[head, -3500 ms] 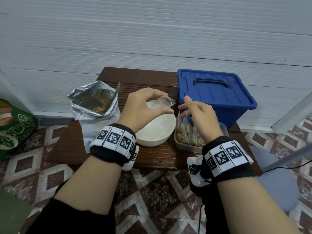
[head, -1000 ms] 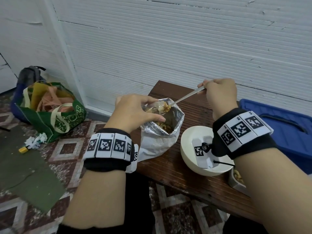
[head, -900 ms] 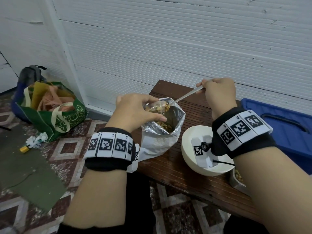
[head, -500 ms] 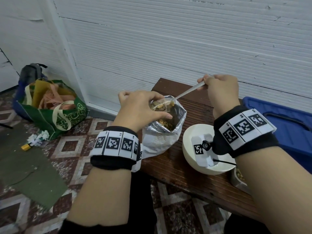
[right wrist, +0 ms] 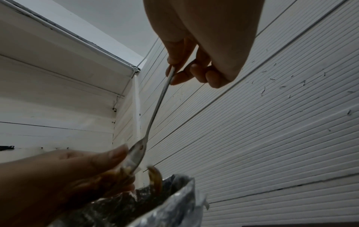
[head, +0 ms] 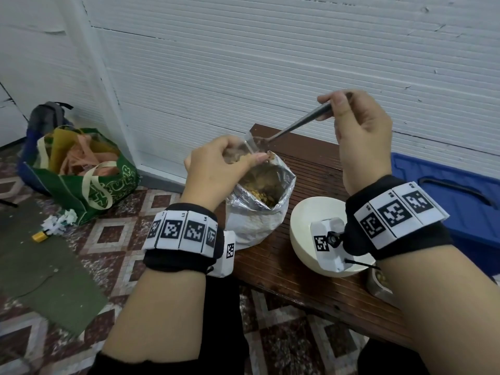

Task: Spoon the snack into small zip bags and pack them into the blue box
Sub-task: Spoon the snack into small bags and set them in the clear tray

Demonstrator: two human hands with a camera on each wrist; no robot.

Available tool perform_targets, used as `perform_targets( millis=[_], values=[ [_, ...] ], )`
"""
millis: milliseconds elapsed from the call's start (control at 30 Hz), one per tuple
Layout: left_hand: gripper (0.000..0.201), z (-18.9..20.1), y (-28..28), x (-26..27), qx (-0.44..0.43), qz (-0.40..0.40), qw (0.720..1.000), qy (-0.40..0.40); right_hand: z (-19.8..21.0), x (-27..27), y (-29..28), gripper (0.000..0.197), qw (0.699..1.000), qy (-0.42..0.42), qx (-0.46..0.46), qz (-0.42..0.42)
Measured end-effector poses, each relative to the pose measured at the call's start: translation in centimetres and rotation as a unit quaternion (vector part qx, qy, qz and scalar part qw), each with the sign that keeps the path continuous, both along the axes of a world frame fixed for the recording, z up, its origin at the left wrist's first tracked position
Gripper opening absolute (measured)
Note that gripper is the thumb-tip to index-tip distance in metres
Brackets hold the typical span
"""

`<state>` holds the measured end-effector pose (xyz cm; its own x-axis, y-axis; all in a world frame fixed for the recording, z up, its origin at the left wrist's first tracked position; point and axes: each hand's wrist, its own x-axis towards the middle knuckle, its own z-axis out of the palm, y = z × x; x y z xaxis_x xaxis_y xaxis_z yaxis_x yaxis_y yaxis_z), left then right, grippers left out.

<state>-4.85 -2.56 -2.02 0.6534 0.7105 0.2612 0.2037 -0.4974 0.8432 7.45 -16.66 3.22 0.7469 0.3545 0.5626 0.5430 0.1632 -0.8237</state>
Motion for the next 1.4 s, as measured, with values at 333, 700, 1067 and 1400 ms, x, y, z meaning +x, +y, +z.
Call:
perform_targets(
  millis=[333,700,1067,1400],
  values=[
    [0.049,-0.6,0.5,-0.6,-0.023,0.000,1.000,-0.015,-1.1,0.6,-1.4,0.025,0.993,-0.015,0.003,-0.118],
    [0.035,-0.3,0.4,-1.0,-0.030,-0.018,0.999,-0.010,-4.3,-1.6,-0.4,0.017,0.972,-0.147,-0.168,-0.078],
    [0.038,0.0,0.2,-1.4,-0.026,-0.056,0.998,-0.007,-7.0,-2.6,0.7,0.019,0.959,-0.142,-0.233,-0.074],
    [0.033,0.0,0.4,-1.6,-0.030,-0.044,0.999,-0.001,-5.5,-1.0,0.0,0.029,0.967,0.099,-0.183,-0.146]
  ],
)
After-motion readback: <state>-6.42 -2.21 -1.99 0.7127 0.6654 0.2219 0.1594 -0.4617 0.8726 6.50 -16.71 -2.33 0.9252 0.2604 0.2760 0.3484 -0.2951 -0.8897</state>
